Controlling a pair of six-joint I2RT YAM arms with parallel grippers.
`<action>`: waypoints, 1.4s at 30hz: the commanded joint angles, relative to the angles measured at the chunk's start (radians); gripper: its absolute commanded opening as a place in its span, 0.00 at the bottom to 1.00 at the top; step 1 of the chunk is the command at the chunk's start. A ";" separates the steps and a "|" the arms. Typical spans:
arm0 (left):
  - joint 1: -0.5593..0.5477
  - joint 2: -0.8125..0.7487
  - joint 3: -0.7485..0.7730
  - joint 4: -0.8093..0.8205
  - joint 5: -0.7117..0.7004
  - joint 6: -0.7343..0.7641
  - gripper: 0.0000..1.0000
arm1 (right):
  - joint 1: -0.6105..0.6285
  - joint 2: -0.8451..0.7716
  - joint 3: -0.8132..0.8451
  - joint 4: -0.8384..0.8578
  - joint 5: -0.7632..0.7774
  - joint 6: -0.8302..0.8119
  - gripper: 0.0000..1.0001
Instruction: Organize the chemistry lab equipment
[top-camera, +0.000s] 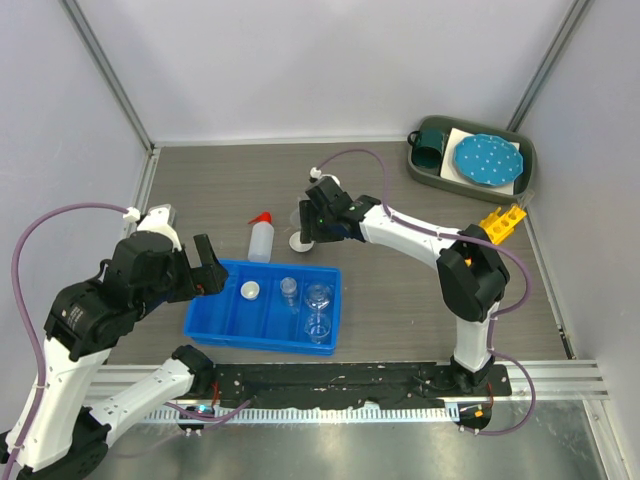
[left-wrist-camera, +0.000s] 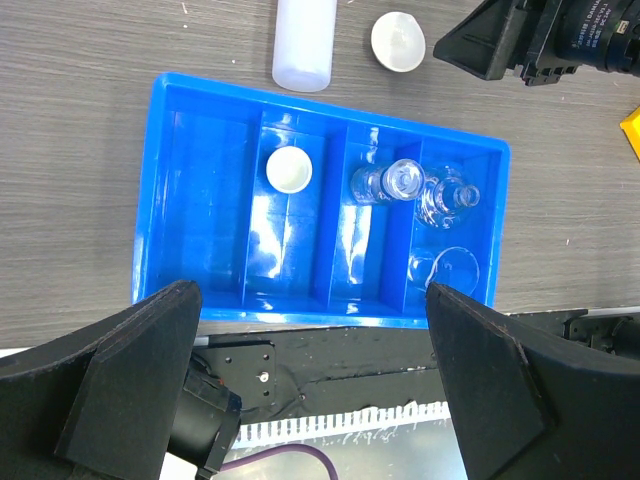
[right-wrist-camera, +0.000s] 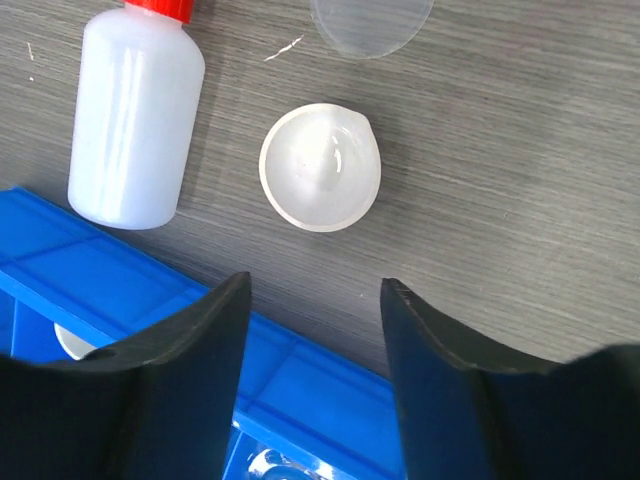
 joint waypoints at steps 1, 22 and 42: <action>0.004 0.005 0.029 -0.056 0.002 0.001 1.00 | -0.002 -0.007 0.054 0.004 0.013 -0.016 0.65; 0.004 0.004 0.036 -0.066 -0.012 0.010 1.00 | -0.016 0.108 0.117 -0.004 0.013 -0.015 0.72; 0.004 0.013 0.042 -0.074 -0.015 0.014 1.00 | -0.045 0.164 0.120 0.047 -0.041 -0.001 0.71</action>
